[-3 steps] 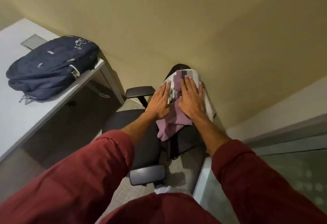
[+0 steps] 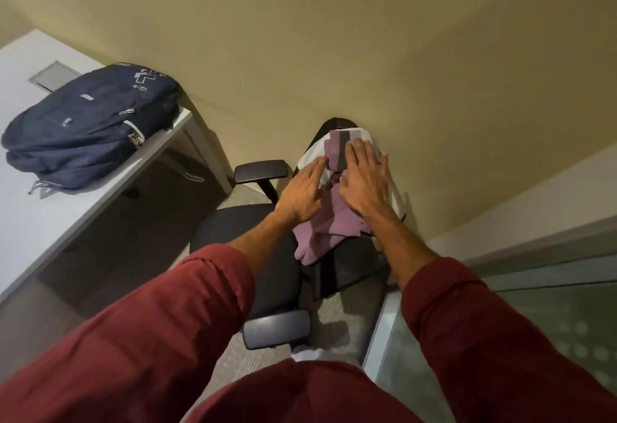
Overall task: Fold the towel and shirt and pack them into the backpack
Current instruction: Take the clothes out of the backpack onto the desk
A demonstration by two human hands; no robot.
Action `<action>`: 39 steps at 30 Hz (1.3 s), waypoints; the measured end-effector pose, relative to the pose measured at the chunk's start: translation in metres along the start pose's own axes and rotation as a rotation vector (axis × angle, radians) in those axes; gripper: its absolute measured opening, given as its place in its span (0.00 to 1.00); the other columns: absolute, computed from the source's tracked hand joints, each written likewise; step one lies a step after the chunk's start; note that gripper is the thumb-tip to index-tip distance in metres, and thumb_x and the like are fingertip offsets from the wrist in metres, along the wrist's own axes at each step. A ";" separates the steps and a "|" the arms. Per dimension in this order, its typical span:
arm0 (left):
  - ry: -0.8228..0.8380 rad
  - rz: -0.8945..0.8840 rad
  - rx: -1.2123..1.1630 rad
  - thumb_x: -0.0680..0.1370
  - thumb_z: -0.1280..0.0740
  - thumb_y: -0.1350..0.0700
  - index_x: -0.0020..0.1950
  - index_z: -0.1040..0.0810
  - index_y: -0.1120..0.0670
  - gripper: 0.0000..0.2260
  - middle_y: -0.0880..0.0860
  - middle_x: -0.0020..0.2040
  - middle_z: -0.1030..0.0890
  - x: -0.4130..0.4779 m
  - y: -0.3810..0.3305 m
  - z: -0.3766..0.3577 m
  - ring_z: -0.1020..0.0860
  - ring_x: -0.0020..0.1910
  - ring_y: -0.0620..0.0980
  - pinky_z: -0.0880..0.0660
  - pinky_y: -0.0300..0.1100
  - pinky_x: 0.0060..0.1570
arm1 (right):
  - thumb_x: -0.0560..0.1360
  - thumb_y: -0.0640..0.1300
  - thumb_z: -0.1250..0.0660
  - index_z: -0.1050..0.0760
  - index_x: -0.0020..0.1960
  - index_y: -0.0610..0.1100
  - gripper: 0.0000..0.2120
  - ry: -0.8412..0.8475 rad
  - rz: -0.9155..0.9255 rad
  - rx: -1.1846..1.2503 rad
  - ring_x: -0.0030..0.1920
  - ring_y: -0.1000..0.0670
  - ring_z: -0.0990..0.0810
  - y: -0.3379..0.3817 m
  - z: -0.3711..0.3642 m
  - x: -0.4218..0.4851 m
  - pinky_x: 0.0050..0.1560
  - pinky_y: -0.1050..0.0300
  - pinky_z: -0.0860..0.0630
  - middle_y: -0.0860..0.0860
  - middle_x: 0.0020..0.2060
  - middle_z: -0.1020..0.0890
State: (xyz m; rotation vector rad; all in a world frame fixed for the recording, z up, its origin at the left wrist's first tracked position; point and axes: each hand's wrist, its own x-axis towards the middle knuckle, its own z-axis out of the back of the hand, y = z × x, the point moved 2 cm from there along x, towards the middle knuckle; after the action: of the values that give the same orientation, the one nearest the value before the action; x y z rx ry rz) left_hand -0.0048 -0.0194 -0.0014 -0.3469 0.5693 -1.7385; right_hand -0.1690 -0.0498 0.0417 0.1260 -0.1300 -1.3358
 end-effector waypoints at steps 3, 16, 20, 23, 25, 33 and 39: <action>0.029 0.034 -0.001 0.86 0.36 0.51 0.88 0.51 0.56 0.35 0.59 0.87 0.42 0.007 -0.010 -0.001 0.41 0.84 0.59 0.40 0.59 0.82 | 0.81 0.58 0.32 0.56 0.88 0.48 0.46 0.197 -0.050 -0.039 0.86 0.39 0.54 -0.009 -0.004 0.010 0.83 0.29 0.50 0.44 0.87 0.54; 0.080 0.245 -0.252 0.77 0.35 0.49 0.85 0.47 0.51 0.38 0.59 0.67 0.20 0.054 0.004 -0.028 0.21 0.62 0.62 0.21 0.62 0.61 | 0.72 0.56 0.20 0.32 0.78 0.52 0.38 0.068 -0.073 -0.221 0.72 0.39 0.30 0.002 -0.003 0.038 0.66 0.37 0.24 0.44 0.75 0.30; 0.085 0.228 -0.184 0.80 0.34 0.49 0.79 0.35 0.54 0.28 0.60 0.65 0.23 0.052 -0.001 -0.022 0.23 0.60 0.62 0.23 0.61 0.61 | 0.71 0.52 0.19 0.26 0.74 0.51 0.34 0.069 -0.042 -0.256 0.71 0.40 0.29 0.002 -0.003 0.040 0.66 0.39 0.24 0.45 0.72 0.26; 0.061 0.236 -0.095 0.83 0.32 0.46 0.79 0.35 0.53 0.27 0.60 0.70 0.28 0.049 0.007 -0.023 0.26 0.65 0.63 0.25 0.60 0.63 | 0.72 0.50 0.19 0.25 0.73 0.50 0.32 0.060 -0.001 -0.289 0.70 0.40 0.27 0.007 -0.005 0.039 0.65 0.38 0.24 0.46 0.69 0.22; 0.030 0.230 -0.065 0.82 0.31 0.44 0.78 0.35 0.54 0.28 0.59 0.71 0.30 0.048 0.012 -0.023 0.26 0.66 0.63 0.25 0.61 0.64 | 0.70 0.48 0.18 0.23 0.71 0.49 0.31 0.039 0.022 -0.266 0.67 0.41 0.24 0.010 -0.007 0.039 0.62 0.38 0.23 0.46 0.66 0.20; -0.124 0.150 -0.195 0.78 0.32 0.31 0.87 0.47 0.57 0.48 0.59 0.85 0.39 0.047 0.019 -0.014 0.38 0.82 0.60 0.38 0.60 0.79 | 0.71 0.36 0.23 0.18 0.63 0.44 0.20 -0.032 0.048 0.120 0.60 0.42 0.19 -0.003 0.009 0.044 0.54 0.46 0.23 0.47 0.60 0.16; -0.112 0.103 -0.271 0.82 0.34 0.36 0.68 0.24 0.51 0.23 0.55 0.61 0.19 0.048 0.015 -0.005 0.22 0.58 0.55 0.23 0.58 0.62 | 0.74 0.41 0.20 0.16 0.58 0.51 0.14 0.111 0.022 0.313 0.53 0.45 0.17 -0.015 0.019 0.056 0.53 0.43 0.18 0.51 0.55 0.15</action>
State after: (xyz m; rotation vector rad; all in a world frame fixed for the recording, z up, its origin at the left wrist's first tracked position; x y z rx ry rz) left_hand -0.0069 -0.0672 -0.0172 -0.5914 0.7307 -1.5344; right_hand -0.1734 -0.1078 0.0594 0.4612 -0.2457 -1.2765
